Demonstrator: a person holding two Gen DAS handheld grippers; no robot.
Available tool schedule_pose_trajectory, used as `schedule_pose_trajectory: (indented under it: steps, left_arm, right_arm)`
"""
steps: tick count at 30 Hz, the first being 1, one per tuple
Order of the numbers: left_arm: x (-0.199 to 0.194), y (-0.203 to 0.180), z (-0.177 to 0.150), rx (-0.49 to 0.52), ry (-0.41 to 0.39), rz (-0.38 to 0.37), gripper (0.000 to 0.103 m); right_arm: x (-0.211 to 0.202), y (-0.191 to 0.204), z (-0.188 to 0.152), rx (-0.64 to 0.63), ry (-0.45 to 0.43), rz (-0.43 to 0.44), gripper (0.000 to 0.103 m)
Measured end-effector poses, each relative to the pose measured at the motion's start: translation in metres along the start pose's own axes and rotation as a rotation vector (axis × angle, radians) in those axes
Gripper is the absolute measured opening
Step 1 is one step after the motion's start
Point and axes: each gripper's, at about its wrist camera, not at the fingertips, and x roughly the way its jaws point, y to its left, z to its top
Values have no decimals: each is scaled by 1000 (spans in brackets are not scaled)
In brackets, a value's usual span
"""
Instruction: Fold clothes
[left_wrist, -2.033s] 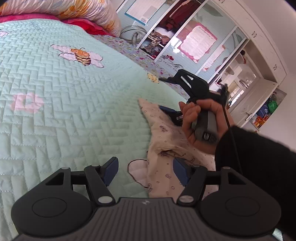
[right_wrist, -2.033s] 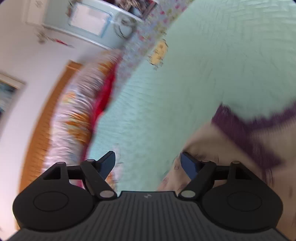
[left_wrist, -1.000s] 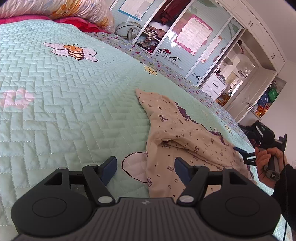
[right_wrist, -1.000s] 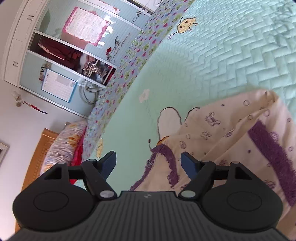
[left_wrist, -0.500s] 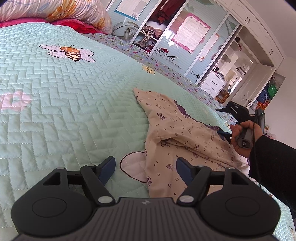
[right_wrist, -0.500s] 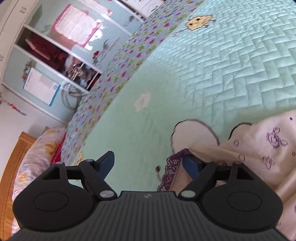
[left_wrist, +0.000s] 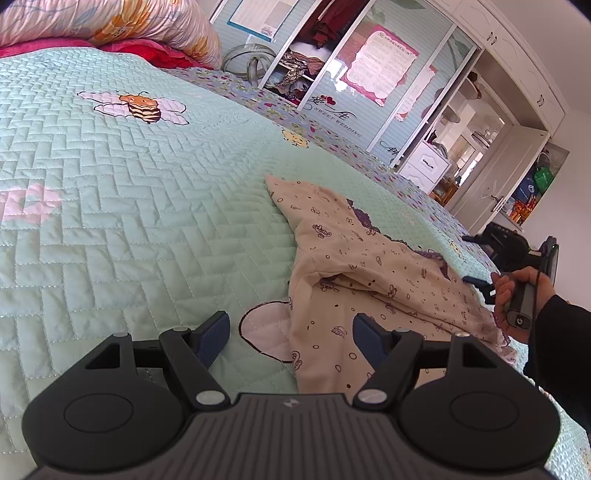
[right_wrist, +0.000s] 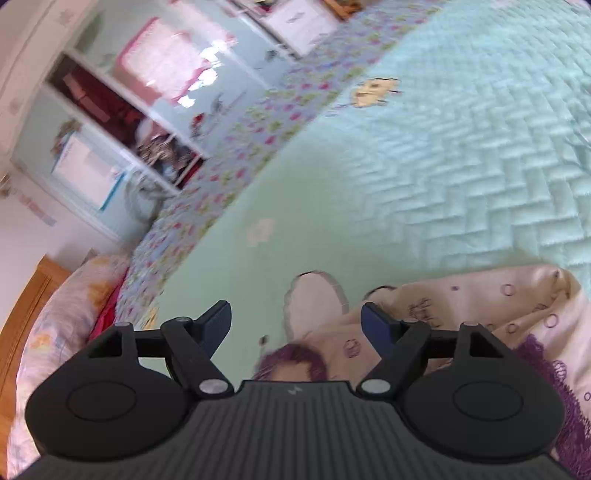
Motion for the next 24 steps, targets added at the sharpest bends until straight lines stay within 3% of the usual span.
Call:
schedule_pose_trajectory:
  steps: [2, 4, 8, 9, 11, 12, 16, 20, 24]
  left_arm:
    - [0, 0, 0, -2, 0, -1, 76]
    - [0, -1, 0, 1, 0, 0, 76]
    - [0, -1, -1, 0, 0, 0, 76]
    - [0, -1, -1, 1, 0, 0, 76]
    - [0, 0, 0, -2, 1, -3, 77]
    - [0, 1, 0, -6, 2, -5, 77]
    - [-1, 1, 0, -10, 2, -8, 77]
    - [-1, 1, 0, -10, 1, -8, 77]
    - [0, 0, -1, 0, -2, -5, 77]
  right_arm:
    - [4, 7, -3, -70, 36, 10, 81]
    - [17, 2, 5, -86, 48, -43, 81]
    - [13, -2, 5, 19, 10, 31, 82]
    - [14, 1, -1, 14, 41, 70, 83]
    - [26, 12, -7, -64, 86, -10, 83]
    - [27, 14, -7, -91, 51, -79, 82]
    - [-11, 16, 3, -82, -102, -79, 82]
    - [-44, -7, 18, -63, -54, -35, 82]
    - [-47, -31, 31, -136, -36, -126, 82]
